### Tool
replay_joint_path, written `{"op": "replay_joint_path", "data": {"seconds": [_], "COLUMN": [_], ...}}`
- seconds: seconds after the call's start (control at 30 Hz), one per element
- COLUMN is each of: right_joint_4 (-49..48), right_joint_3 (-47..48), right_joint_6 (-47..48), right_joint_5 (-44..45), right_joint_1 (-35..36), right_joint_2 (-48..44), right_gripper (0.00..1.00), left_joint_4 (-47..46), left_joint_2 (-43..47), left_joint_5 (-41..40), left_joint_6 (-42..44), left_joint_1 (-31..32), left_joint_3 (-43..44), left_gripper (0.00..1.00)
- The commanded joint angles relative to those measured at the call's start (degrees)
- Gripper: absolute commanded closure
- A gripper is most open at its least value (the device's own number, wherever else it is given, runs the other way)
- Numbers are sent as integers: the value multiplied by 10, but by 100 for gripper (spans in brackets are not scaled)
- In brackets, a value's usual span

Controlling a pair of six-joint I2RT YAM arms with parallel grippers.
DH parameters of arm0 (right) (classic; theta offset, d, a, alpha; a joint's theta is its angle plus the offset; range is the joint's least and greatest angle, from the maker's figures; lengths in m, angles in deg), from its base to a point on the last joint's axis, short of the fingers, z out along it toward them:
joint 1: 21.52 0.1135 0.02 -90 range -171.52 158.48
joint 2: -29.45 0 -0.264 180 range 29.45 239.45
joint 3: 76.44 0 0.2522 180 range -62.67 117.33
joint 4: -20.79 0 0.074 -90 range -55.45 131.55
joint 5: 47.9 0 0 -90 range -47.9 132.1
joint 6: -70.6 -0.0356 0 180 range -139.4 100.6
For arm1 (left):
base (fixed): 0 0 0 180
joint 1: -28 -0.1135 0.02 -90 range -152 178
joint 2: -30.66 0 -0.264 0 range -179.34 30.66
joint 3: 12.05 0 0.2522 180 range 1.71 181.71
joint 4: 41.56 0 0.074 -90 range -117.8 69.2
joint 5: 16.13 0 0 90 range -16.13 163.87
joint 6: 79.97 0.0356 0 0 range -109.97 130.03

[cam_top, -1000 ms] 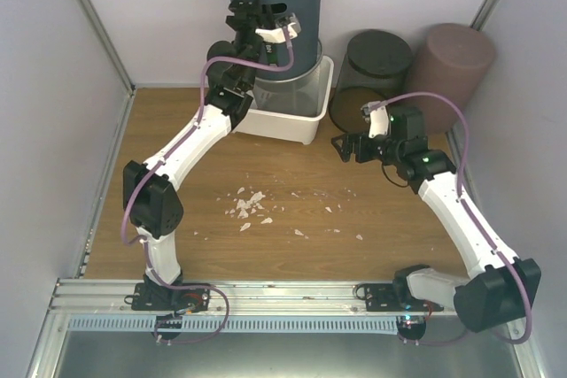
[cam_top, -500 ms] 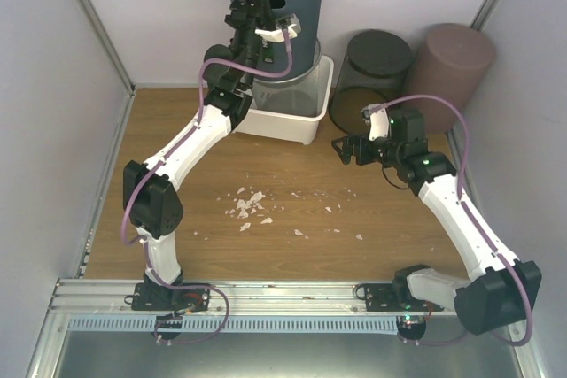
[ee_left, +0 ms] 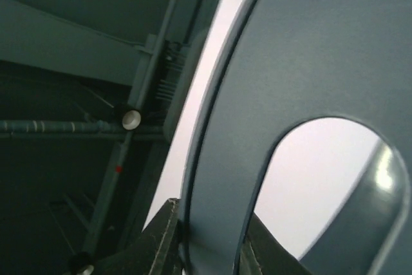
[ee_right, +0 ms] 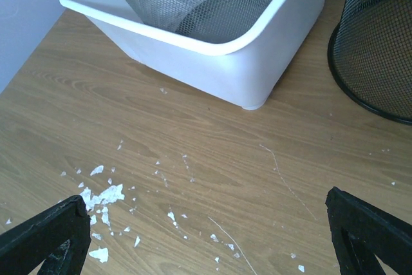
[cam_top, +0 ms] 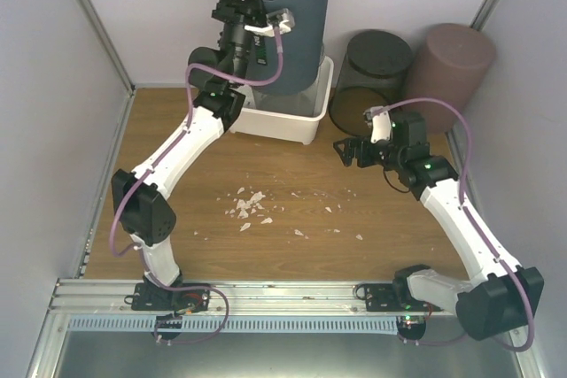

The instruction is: Turn the large container upside down

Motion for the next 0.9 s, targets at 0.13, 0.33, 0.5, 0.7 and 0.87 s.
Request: {"op": "replay_joint_path", "data": {"seconds": [0.13, 0.33, 0.5, 0.7, 0.87], "right_joint_4": [-13, -4, 16, 80, 155], "right_joint_3": [7, 23, 51, 130, 216], "right_joint_6": [-8, -7, -5, -4, -10], "right_joint_5": [14, 32, 67, 128, 178], "right_joint_1": [4, 4, 4, 4, 5], "right_joint_2": [-20, -37, -73, -133, -162], "right_gripper": [0, 1, 0, 0, 0], "left_joint_4": [-121, -139, -141, -72, 111], "left_joint_2": [80, 94, 116, 164, 213], "left_joint_5": [38, 45, 45, 10, -47], "left_joint_6": [-10, -15, -19, -80, -235], "left_joint_1": [8, 16, 32, 63, 89], "left_joint_3": [7, 7, -6, -29, -43], "left_gripper": [88, 97, 98, 100, 100]}}
